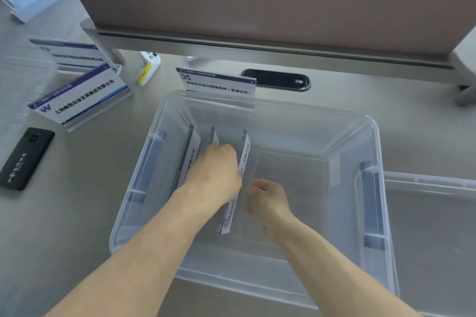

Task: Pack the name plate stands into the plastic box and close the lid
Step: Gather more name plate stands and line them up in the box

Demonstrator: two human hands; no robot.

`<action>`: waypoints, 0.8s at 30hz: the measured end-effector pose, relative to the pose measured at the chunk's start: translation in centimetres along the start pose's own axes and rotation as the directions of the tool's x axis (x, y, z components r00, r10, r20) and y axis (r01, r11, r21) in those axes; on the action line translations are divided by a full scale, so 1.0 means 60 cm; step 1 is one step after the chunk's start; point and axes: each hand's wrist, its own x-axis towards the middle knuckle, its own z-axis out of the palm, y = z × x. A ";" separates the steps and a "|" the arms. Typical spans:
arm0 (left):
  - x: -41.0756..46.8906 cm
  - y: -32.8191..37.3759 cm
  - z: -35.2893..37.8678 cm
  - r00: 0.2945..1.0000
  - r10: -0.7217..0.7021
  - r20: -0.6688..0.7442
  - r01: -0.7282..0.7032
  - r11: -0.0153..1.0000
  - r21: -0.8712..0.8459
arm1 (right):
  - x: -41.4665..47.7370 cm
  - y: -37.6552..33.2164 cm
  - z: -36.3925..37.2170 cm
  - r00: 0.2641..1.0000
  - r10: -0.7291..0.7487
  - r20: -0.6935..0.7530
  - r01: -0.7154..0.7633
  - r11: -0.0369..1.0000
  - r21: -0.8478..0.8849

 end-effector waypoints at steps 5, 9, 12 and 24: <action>0.000 -0.012 -0.006 1.000 0.019 -0.006 -0.019 1.000 0.016 | -0.002 0.005 0.015 0.995 -0.067 0.072 0.069 0.997 -0.027; 0.010 -0.027 -0.007 0.999 0.003 -0.032 -0.002 0.999 0.033 | 0.000 0.007 0.015 0.989 -0.092 0.119 0.094 0.996 -0.010; 0.012 -0.032 -0.005 0.999 0.024 -0.048 -0.022 0.999 0.037 | -0.001 0.006 0.007 0.985 -0.114 0.127 0.114 0.993 0.006; 0.001 -0.044 -0.010 0.996 0.044 -0.083 -0.050 0.996 -0.071 | -0.013 0.002 0.004 0.974 -0.129 0.188 0.124 0.992 0.039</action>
